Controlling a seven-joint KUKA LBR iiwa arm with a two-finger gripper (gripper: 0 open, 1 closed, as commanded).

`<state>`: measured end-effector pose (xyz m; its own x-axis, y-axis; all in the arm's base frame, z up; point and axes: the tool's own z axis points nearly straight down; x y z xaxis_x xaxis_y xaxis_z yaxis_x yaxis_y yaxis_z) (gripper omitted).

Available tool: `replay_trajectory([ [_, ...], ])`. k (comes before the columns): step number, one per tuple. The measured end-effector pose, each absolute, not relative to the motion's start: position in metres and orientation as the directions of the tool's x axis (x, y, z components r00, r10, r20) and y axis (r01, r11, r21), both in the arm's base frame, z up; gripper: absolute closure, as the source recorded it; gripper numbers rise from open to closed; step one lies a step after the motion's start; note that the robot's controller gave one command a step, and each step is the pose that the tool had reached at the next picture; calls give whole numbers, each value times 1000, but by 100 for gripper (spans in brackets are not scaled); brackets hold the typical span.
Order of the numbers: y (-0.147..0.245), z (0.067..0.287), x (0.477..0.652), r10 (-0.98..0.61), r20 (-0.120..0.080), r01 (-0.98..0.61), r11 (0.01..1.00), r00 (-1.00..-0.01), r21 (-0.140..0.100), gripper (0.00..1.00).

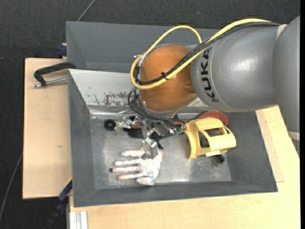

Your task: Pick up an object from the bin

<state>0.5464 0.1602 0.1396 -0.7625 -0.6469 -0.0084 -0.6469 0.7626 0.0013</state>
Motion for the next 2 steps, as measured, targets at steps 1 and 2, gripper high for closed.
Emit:
replay_trajectory([
  [1, 149, 102, 533, -669, -6, -669, 743, -743, 1, 0],
  [2, 134, 71, 540, -846, -10, -846, 534, -534, 0, 100],
])
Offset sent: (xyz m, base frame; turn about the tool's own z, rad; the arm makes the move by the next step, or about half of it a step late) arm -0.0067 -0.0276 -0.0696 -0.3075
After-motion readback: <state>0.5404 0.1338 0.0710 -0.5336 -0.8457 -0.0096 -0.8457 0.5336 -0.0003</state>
